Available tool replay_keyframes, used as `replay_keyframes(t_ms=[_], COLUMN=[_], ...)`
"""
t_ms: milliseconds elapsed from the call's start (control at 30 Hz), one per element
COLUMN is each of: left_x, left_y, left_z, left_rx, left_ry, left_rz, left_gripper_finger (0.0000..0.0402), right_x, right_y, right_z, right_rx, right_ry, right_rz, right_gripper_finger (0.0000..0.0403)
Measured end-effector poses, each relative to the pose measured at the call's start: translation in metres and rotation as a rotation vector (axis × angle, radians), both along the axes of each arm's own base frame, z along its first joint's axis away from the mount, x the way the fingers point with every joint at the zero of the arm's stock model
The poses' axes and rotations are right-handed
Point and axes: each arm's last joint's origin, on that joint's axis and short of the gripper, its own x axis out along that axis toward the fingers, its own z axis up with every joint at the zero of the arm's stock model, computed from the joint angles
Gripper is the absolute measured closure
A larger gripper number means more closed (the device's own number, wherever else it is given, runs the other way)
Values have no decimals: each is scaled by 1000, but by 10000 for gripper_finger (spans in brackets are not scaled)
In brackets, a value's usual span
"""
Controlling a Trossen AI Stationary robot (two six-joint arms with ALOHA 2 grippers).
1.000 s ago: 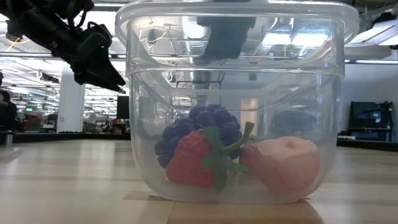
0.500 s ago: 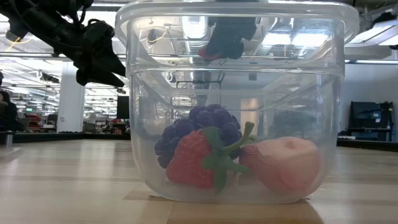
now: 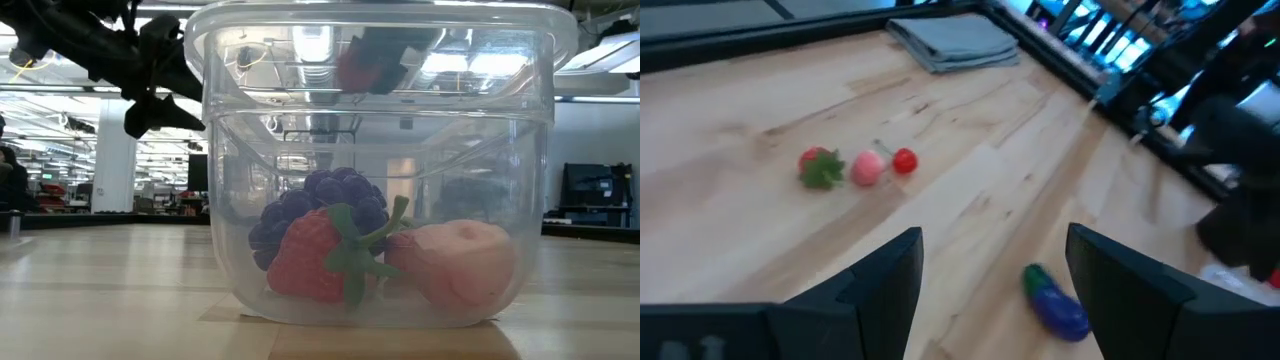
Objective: Pick and placing Produce into tupperware
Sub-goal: Put the red strawberry into the transparent bin
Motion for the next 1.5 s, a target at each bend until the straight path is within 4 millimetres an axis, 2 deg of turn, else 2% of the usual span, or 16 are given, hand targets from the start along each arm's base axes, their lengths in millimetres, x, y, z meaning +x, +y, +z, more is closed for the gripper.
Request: replay_keyframes(t_ms=[267, 533, 800, 1033, 1367, 1500], left_x=[1, 1, -1, -2, -2, -2], left_y=[-12, -25, -34, -39, -42, -41], left_z=[1, 2, 3, 3, 3, 2], left_rx=[-56, -79, -60, -58, -52, -51], left_ry=[-39, -67, -85, -91, -90, -85], left_rz=[13, 35, 66, 64, 61, 62], left_gripper_finger=[166, 166, 166, 166, 166, 166], right_x=[-4, -3, 2, 4, 18, 19], right_y=[16, 31, 35, 33, 38, 38], right_z=[1, 4, -1, 1, -43, -47], right_rx=[18, 34, 34, 18, 22, 26], right_ry=[-21, -92, -112, -144, -12, -4], right_rz=[109, 176, 181, 167, 143, 134], right_gripper_finger=[240, 218, 240, 215, 234, 220])
